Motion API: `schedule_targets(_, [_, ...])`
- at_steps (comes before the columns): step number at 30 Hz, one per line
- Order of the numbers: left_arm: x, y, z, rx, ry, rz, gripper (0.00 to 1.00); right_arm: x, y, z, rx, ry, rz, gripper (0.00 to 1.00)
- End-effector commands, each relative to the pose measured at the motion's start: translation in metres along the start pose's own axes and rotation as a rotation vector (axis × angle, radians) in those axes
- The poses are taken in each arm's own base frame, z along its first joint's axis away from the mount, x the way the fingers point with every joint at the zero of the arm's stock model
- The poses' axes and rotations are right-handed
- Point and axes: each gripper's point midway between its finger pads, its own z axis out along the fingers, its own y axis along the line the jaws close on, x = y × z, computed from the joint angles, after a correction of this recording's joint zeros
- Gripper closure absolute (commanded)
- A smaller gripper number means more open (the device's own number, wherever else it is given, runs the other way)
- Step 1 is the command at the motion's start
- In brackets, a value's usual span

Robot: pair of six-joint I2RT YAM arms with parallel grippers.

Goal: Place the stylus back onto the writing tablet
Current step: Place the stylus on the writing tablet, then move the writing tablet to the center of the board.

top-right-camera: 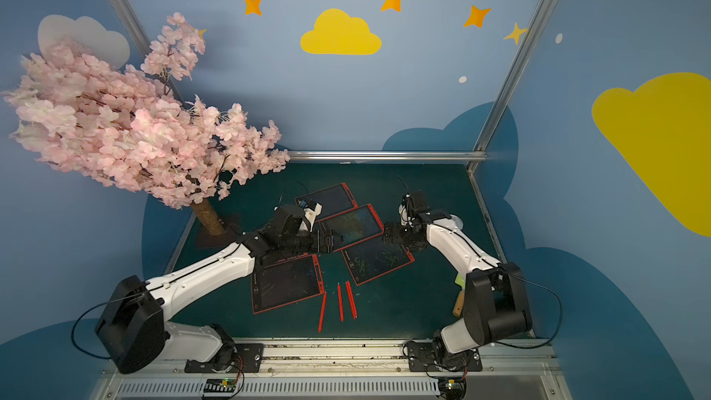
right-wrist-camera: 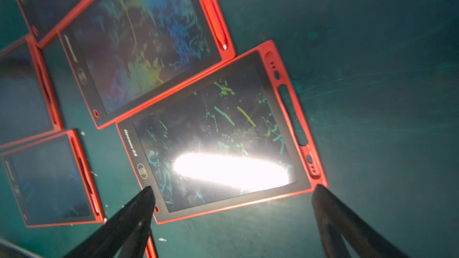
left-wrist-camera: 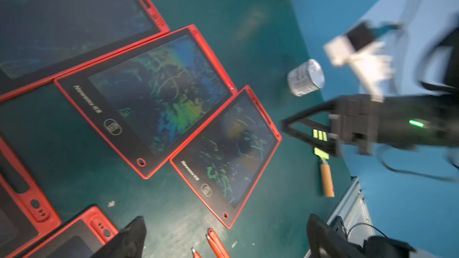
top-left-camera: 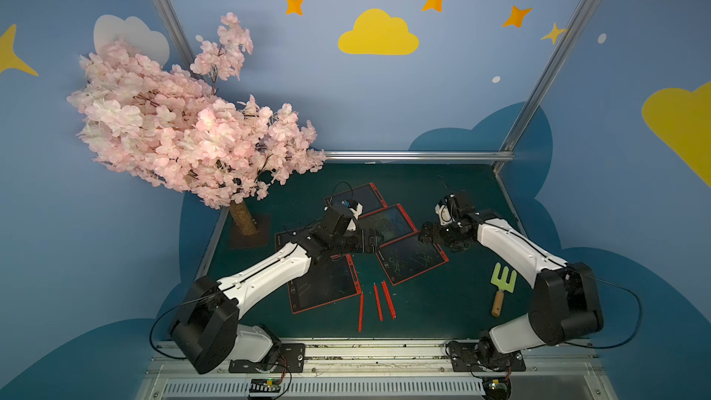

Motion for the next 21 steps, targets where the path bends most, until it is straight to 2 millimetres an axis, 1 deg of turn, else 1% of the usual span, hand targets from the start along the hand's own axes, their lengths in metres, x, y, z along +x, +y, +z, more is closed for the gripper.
schedule_targets(1, [-0.015, 0.005, 0.007, -0.017, 0.002, -0.037, 0.00, -0.016, -0.002, -0.022, 0.030, -0.111, 0.009, 0.02])
schedule_targets(3, [-0.021, 0.014, 0.016, -0.041, 0.004, -0.046, 0.00, -0.015, -0.010, -0.029, 0.067, -0.137, -0.013, 0.02])
schedule_targets(4, [-0.024, 0.020, 0.020, -0.061, 0.008, -0.056, 0.00, -0.014, -0.010, -0.032, 0.068, -0.150, -0.027, 0.03])
schedule_targets(6, [-0.027, 0.035, 0.031, -0.099, 0.026, -0.101, 0.00, -0.012, -0.005, -0.036, 0.033, -0.174, -0.058, 0.04])
schedule_targets(8, [-0.028, 0.055, 0.039, -0.148, 0.052, -0.189, 0.00, -0.009, -0.004, -0.042, 0.011, -0.202, -0.022, 0.03])
schedule_targets(9, [-0.029, 0.060, 0.043, -0.153, 0.062, -0.216, 0.00, -0.007, -0.002, -0.045, -0.003, -0.212, -0.020, 0.03])
schedule_targets(11, [-0.030, 0.068, 0.054, -0.168, 0.080, -0.233, 0.00, -0.004, -0.004, -0.049, -0.012, -0.238, 0.038, 0.03])
schedule_targets(16, [-0.028, 0.081, 0.077, -0.187, 0.116, -0.246, 0.00, 0.001, 0.007, -0.051, -0.095, -0.289, -0.029, 0.02])
schedule_targets(21, [-0.019, 0.096, 0.091, -0.242, 0.159, -0.291, 0.00, 0.010, 0.005, -0.048, -0.088, -0.239, -0.006, 0.02])
